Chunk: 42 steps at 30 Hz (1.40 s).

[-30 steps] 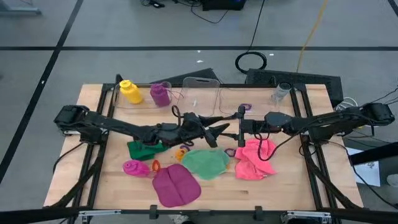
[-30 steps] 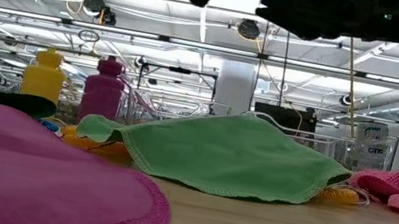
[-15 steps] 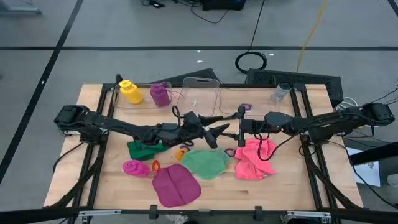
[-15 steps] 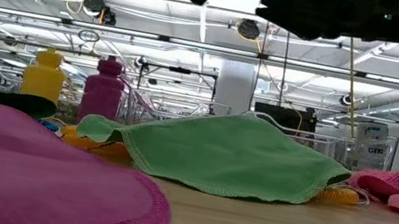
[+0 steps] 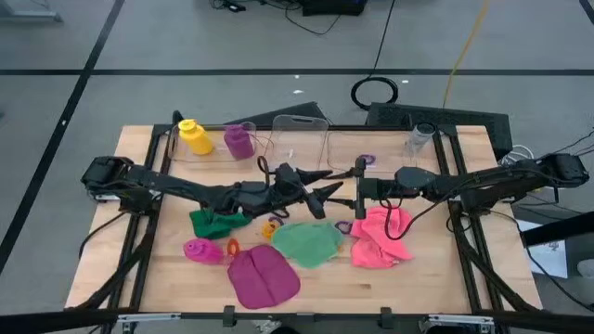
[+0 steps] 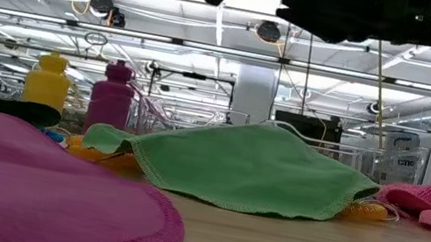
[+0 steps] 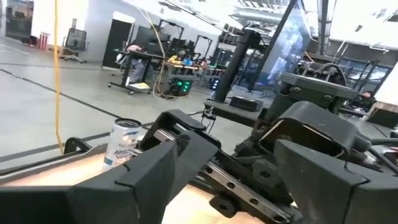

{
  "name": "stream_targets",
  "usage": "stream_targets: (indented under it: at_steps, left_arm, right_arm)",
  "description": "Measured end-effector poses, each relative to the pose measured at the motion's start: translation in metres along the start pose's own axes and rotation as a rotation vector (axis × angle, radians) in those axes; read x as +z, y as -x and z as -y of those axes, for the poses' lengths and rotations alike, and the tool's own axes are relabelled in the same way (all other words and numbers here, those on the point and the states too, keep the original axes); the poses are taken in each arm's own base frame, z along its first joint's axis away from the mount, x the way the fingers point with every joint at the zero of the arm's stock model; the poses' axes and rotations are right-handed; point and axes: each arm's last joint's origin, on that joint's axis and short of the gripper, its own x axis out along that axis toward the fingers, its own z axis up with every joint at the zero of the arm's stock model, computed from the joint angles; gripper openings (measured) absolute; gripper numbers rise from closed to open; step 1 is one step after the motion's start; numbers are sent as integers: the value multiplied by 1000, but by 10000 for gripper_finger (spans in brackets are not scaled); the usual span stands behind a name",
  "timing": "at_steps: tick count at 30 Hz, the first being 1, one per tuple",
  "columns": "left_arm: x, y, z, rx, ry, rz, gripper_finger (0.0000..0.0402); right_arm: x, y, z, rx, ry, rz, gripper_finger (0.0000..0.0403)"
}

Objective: Pick & Place Sports Items
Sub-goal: Put the light green microfiber towel into the middle transparent bin

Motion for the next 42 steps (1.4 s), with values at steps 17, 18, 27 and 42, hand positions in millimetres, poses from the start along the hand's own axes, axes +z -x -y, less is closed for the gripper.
stream_targets:
  at_steps: [17,18,27,42]
  left_arm:
    - [1,-2,-4,12,29,5,230]
    - [1,-3,-4,12,29,5,230]
    - [1,-3,-5,16,16,0,230]
    - [-11,-12,-24,-32,-39,-177,230]
  right_arm:
    - [0,0,0,0,0,0,263]
    - [0,0,0,-1,0,0,263]
    - [0,0,0,0,0,0,263]
    - [-2,0,0,-5,-2,-16,263]
